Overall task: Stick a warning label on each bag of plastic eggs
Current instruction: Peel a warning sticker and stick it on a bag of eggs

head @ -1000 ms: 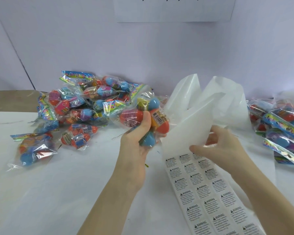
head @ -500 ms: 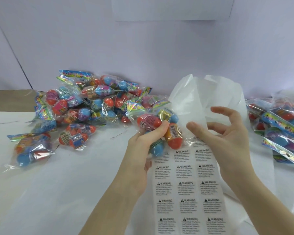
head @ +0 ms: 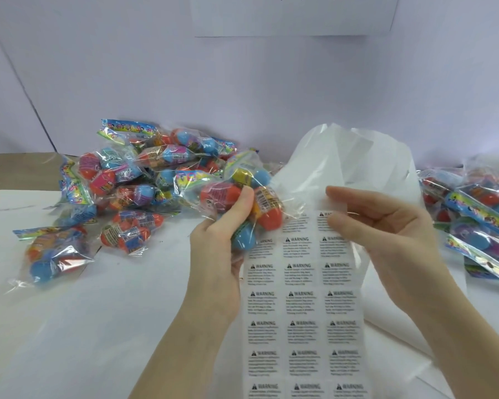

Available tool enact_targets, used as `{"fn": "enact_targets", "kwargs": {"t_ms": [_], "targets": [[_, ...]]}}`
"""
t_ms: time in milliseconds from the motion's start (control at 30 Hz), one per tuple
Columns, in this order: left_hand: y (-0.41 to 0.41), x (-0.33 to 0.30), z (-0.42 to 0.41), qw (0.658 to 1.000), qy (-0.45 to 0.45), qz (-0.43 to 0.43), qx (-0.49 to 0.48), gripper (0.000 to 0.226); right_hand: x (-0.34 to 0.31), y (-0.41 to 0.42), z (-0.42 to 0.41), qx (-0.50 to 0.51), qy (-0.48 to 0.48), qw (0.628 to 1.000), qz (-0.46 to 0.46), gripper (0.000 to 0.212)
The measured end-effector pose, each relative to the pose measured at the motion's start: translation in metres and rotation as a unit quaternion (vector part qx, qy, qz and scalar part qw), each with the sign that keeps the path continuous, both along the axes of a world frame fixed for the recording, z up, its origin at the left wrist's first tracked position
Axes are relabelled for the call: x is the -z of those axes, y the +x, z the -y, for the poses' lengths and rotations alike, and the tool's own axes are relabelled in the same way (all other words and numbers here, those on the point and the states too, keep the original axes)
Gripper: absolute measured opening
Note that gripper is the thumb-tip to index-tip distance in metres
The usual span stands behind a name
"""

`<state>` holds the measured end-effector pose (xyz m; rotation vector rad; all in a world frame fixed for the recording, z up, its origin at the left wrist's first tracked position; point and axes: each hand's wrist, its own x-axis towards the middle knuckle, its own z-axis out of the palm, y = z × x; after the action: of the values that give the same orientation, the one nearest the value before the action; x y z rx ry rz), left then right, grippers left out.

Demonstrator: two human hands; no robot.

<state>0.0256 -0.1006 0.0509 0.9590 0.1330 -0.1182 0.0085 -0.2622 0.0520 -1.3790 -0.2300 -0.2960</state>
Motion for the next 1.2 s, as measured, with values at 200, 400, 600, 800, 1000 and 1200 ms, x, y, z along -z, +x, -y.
{"fn": "enact_targets", "kwargs": {"t_ms": [200,400,600,800,1000,1200], "targets": [[-0.001,-0.002,0.002,0.998,-0.010,0.030,-0.062,0.047,-0.001,0.000,-0.002,0.067,-0.045,0.997,0.022,0.024],[0.000,-0.001,0.004,0.996,0.000,0.049,-0.080,0.031,-0.003,-0.001,-0.004,0.061,0.001,0.998,0.011,0.025],[0.000,0.001,0.005,0.994,-0.002,0.056,-0.091,0.032,-0.003,-0.002,-0.004,0.061,-0.001,0.998,0.007,0.024],[0.000,0.002,0.006,0.992,-0.008,0.068,-0.110,0.028,-0.002,-0.001,-0.006,0.099,-0.040,0.994,0.024,0.027],[-0.001,0.003,0.009,0.988,0.001,0.074,-0.135,0.014,0.002,0.001,-0.006,0.116,-0.061,0.991,0.029,0.034],[-0.001,0.007,0.010,0.983,0.032,0.073,-0.168,0.010,0.008,0.002,-0.007,0.183,-0.207,0.960,0.044,0.037]]}}
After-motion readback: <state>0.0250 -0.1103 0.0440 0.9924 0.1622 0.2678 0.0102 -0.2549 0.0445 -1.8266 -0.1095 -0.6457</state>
